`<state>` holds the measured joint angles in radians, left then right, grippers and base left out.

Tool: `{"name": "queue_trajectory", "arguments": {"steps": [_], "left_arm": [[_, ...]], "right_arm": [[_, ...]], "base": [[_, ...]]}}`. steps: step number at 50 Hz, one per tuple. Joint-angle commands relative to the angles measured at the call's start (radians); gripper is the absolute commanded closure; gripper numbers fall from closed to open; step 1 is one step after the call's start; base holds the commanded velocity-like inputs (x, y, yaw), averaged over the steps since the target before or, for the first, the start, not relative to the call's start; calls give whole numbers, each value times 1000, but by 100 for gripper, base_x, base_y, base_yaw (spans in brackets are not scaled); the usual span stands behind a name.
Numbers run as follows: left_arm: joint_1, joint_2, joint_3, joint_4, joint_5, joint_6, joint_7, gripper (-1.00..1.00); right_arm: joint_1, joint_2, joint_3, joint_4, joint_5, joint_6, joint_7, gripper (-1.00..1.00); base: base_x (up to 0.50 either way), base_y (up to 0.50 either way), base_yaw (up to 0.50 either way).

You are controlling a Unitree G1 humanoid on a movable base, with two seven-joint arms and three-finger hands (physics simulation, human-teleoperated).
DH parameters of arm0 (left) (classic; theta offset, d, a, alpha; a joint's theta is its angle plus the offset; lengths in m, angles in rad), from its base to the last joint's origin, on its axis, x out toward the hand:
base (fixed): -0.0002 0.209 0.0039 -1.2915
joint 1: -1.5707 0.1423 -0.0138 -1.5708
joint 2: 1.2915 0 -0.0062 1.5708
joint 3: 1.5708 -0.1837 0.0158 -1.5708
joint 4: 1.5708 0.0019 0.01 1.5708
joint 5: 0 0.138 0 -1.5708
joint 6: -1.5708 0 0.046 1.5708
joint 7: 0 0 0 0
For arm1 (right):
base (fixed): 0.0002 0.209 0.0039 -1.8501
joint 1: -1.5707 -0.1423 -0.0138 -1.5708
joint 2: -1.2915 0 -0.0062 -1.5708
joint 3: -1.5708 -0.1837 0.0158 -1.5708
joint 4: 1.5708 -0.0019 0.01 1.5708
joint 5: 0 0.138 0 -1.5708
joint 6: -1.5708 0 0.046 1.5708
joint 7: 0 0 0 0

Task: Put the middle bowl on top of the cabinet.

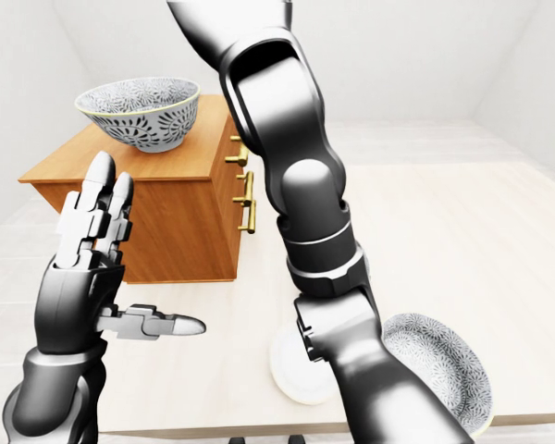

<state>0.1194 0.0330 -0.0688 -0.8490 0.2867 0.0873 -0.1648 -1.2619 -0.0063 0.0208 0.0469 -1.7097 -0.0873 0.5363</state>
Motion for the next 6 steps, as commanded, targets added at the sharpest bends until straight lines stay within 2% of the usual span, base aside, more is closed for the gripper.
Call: {"name": "queue_trajectory", "arguments": {"steps": [1,6], "left_arm": [[-2,-18,19,-3,7,0,33,-100],[-3,-17,19,0,11,0,36,-100]], "right_arm": [[129,-32,56,-339,15,0,152,-100],[134,-48,44,-395,18,0,162,-100]], "base": [[0,0,0],[0,0,0]]}}
